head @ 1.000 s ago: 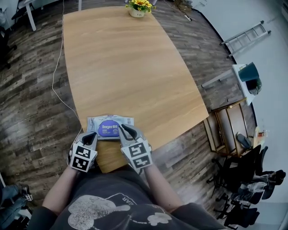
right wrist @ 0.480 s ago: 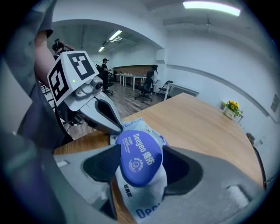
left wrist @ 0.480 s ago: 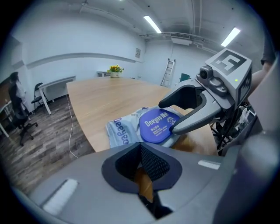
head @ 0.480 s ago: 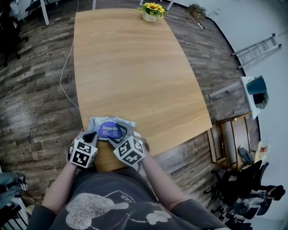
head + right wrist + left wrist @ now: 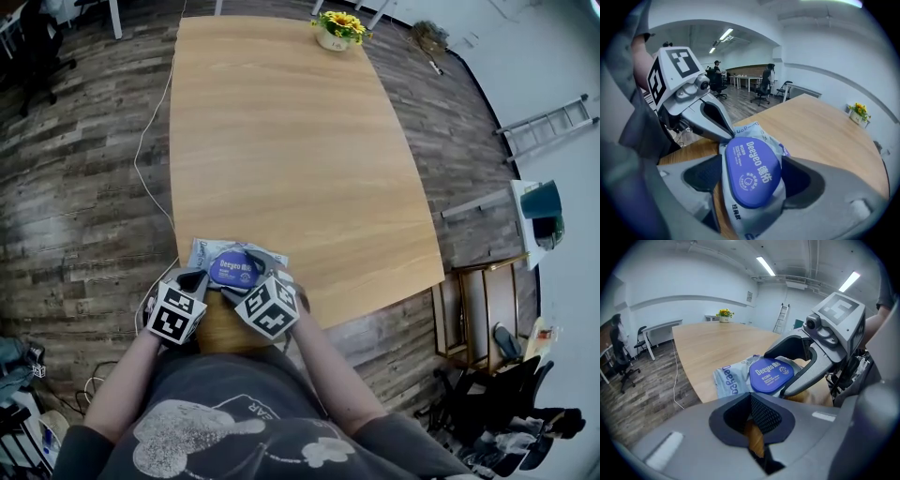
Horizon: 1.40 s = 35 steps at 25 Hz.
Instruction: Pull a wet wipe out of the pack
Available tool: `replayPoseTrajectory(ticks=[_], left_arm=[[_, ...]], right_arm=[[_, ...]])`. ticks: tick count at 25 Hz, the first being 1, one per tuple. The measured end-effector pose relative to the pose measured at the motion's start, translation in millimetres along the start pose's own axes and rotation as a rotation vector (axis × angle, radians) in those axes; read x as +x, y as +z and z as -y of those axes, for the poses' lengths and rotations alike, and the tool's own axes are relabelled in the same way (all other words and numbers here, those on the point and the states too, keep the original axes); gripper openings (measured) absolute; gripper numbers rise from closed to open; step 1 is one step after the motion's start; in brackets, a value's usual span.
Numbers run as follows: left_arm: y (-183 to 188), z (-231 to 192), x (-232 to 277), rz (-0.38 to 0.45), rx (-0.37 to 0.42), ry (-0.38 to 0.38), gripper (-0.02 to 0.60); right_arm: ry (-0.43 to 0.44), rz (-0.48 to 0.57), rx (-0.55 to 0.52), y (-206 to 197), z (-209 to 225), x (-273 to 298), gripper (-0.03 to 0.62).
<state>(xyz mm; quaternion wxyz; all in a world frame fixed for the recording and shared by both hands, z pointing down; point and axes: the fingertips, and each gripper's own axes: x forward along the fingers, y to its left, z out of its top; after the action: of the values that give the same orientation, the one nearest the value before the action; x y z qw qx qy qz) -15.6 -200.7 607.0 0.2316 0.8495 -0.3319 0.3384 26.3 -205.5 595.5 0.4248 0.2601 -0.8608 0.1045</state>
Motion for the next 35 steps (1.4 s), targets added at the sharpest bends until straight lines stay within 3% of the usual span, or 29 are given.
replayPoseTrajectory(ticks=[6,13,17,29,35], left_arm=[[1.7,-1.5,-0.1,0.003,-0.004,-0.010,0.018],[-0.6,-0.5,-0.3,0.003,-0.008,-0.014,0.018],[-1.4,-1.8,0.1,-0.008,0.030,-0.016,0.018],[-1.6,1.1,3.6,-0.028,0.046,-0.056,0.018],[-2.3,-0.9,4.7,-0.022,0.063,-0.038,0.018]], right_arm=[[0.037,0.035,0.105,6.5,6.0,-2.5,0.380],[-0.023,0.019,0.055,2.5,3.9,4.1,0.374],[-0.047,0.042,0.031,1.5,3.9,5.3,0.374],[0.085,-0.036,0.113,0.0,7.3,3.6,0.355],[0.136,-0.043,0.143,1.9,7.8,1.1,0.345]])
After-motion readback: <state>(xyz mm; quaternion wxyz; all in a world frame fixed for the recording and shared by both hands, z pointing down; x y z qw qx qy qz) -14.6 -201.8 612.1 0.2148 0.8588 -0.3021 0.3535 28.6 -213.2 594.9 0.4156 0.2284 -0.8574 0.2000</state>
